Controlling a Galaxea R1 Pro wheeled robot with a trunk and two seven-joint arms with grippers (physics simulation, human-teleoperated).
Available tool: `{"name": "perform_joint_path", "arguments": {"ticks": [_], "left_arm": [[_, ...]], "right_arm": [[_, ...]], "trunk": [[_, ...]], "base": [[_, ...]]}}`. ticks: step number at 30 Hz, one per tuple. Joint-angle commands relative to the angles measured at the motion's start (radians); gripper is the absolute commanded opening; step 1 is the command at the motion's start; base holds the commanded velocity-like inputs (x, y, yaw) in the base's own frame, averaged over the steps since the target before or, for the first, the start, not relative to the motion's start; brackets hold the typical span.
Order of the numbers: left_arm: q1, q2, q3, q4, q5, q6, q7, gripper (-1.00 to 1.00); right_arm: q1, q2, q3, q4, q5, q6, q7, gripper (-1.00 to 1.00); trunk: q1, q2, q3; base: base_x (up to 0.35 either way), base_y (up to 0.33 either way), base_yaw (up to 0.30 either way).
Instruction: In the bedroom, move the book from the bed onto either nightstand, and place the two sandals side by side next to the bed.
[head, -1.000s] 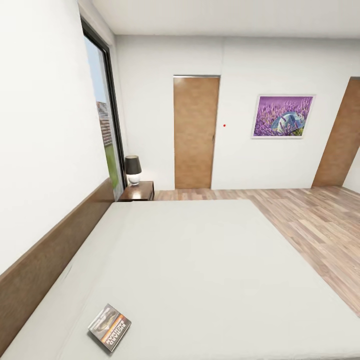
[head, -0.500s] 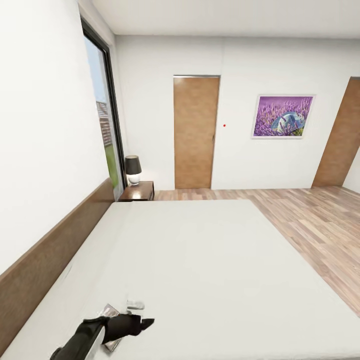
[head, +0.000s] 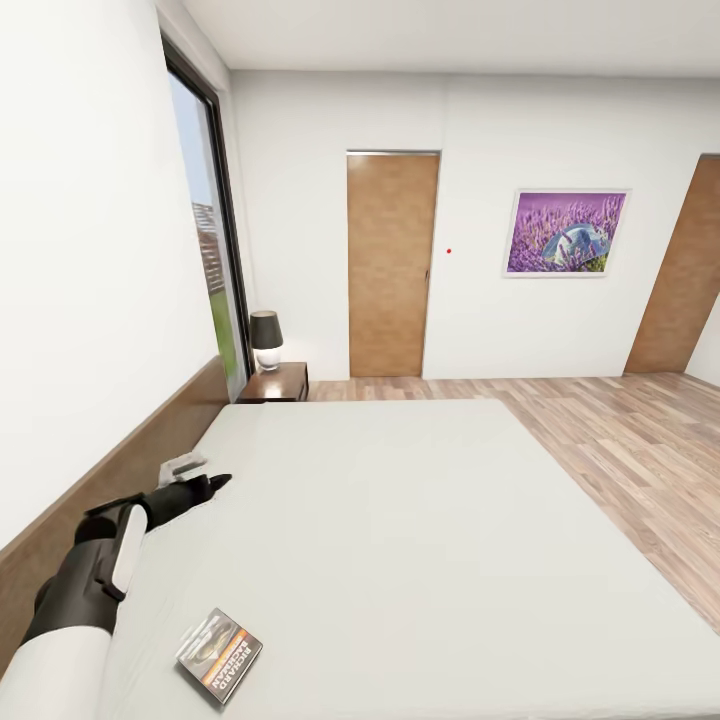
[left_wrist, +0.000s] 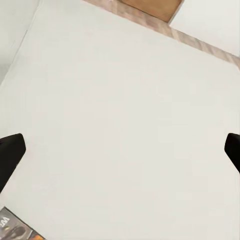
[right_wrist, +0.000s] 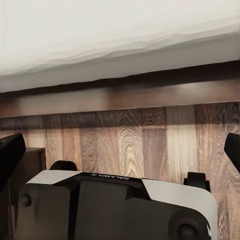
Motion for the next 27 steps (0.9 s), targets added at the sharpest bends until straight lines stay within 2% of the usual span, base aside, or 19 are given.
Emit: {"name": "perform_joint_path", "arguments": {"ticks": [1,6,10,15,23,27], "left_arm": [[-0.009,0.006,0.008,0.002,0.011,0.014,0.005,1.0],[-0.056,0.072,0.026,0.061,0.011,0.033,0.016,1.0],[-0.066,0.106,0.032,0.162,0.01,0.02,0.017,1.0],[-0.068,0.106,0.044,0.207,0.01,0.009,0.018,1.0],[-0.068,0.078,0.11,0.243,0.009,0.0,0.018,1.0],[-0.068,0.074,0.162,0.246,0.01,-0.027,0.018,1.0]], "right_arm": [[-0.001,0.0,-0.007,0.003,-0.007,0.002,0.004,1.0],[-0.001,-0.001,-0.007,0.003,-0.007,0.002,0.005,1.0],[-0.001,-0.001,-0.007,0.003,-0.007,0.002,0.005,1.0],[-0.001,-0.001,-0.007,0.003,-0.007,0.002,0.005,1.0],[-0.001,-0.003,-0.007,0.003,-0.007,0.002,0.006,1.0],[-0.001,-0.006,-0.007,0.003,-0.007,0.002,0.007,1.0]], "trunk": [[0.0,-0.001,-0.001],[0.0,-0.001,-0.001],[0.0,-0.001,-0.001],[0.0,-0.001,-0.001],[0.0,-0.001,-0.001],[0.0,-0.001,-0.001]], "base": [[0.0,0.0,0.0],[0.0,0.0,0.0],[0.0,0.0,0.0],[0.0,0.0,0.0],[0.0,0.0,0.0],[0.0,0.0,0.0]]}}
